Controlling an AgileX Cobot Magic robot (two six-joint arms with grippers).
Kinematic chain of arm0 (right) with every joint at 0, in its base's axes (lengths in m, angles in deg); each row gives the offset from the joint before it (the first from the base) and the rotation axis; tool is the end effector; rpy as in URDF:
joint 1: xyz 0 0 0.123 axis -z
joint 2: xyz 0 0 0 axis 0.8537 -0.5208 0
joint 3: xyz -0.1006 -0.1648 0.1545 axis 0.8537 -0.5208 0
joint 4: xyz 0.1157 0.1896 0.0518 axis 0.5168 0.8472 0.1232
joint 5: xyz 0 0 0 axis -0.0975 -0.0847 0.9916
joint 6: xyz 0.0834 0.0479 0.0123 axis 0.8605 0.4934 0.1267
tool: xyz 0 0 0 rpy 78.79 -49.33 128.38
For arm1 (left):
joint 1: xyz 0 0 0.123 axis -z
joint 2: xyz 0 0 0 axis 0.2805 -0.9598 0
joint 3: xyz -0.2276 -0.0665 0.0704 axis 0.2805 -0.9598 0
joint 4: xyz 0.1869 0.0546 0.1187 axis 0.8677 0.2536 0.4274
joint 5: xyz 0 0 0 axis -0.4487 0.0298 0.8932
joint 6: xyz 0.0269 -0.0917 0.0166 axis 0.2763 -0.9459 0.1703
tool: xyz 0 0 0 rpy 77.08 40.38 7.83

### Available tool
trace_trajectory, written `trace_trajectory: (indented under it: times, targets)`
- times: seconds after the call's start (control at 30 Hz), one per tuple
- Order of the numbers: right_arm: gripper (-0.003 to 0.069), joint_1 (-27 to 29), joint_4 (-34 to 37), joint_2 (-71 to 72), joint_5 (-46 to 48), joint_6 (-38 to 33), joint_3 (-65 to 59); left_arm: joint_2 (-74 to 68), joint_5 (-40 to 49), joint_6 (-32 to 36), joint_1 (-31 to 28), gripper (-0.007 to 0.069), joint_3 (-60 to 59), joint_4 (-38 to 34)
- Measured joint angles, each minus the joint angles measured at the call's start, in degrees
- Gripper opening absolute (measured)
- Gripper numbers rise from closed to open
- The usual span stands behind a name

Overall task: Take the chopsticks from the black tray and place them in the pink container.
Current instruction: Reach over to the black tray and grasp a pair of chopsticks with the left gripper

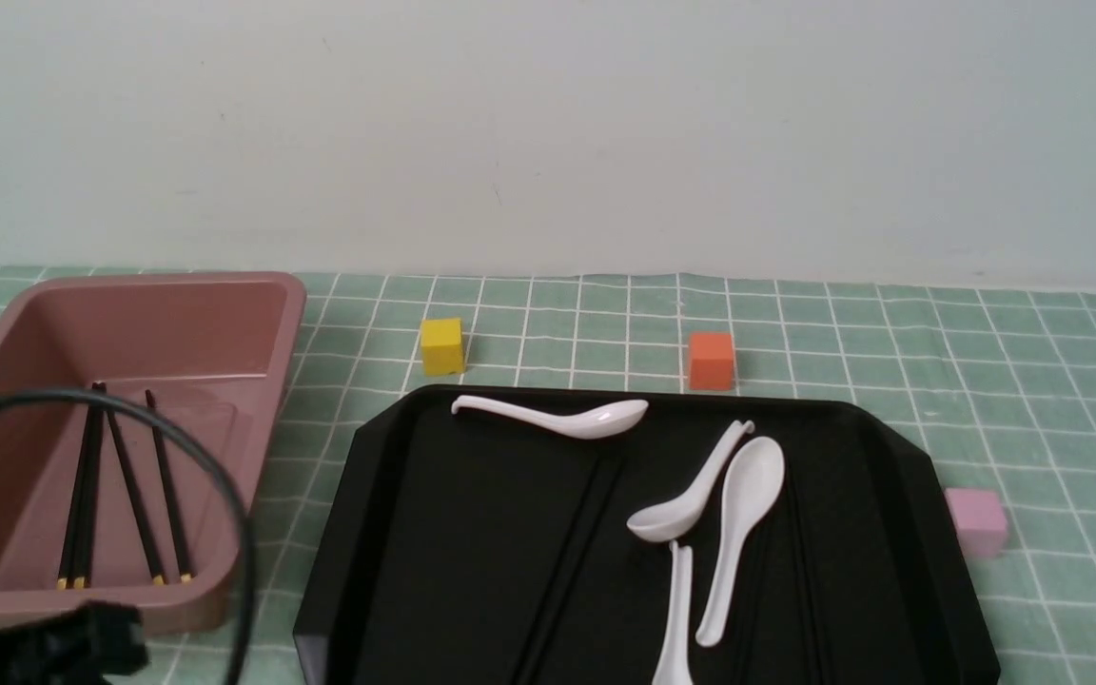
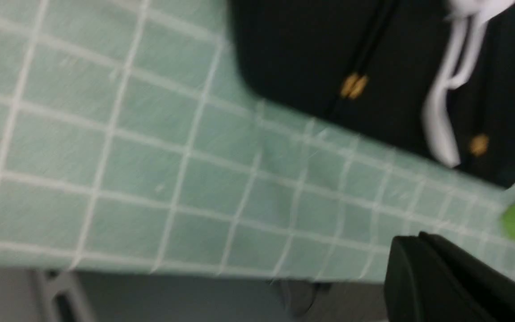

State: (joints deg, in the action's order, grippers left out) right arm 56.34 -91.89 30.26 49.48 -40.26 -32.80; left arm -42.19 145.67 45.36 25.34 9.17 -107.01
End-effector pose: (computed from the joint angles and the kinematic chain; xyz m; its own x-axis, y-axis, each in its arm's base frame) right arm 0.0726 0.0004 0.1737 -0.2814 0.0642 -0.9574 0.0063 0.9979 0.0651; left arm 0.1301 -0.0578 0.2465 -0.9092 -0.3855 -0.1572 -0.2548 0.8139 -0.5222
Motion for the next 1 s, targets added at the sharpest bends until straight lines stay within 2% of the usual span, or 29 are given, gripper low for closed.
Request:
trace_trajectory:
  times: [0.13,0.23,0.33,0.47,0.63,0.67,0.83,1.0]
  targets:
    - [0.0240,0.00,0.00,0.00,0.00,0.00,0.00,-12.05,4.34,4.99,2.41,-0.0013,2.46,-0.52]
    - [0.0240,0.00,0.00,0.00,0.00,0.00,0.00,-18.07,2.24,8.17,8.37,-0.0013,4.79,-1.59]
    - [0.0240,0.00,0.00,0.00,0.00,0.00,0.00,-21.53,-1.36,7.53,15.01,-0.0013,7.56,-0.16]
    - [0.0240,0.00,0.00,0.00,0.00,0.00,0.00,-26.69,-6.41,1.71,23.60,0.0013,12.82,7.11]
    - [0.0240,0.00,0.00,0.00,0.00,0.00,0.00,-34.84,-7.57,-5.48,29.05,0.0123,19.69,17.05]
    - [0.0240,0.00,0.00,0.00,0.00,0.00,0.00,-38.23,-7.59,-6.85,30.64,0.0185,22.61,20.43]
    - [0.0240,0.00,0.00,0.00,0.00,0.00,0.00,-48.10,-7.59,-6.43,33.13,0.0325,29.34,25.41]
    - [0.0240,0.00,0.00,0.00,0.00,0.00,0.00,-54.86,-7.08,-4.76,33.57,0.0377,34.18,26.21]
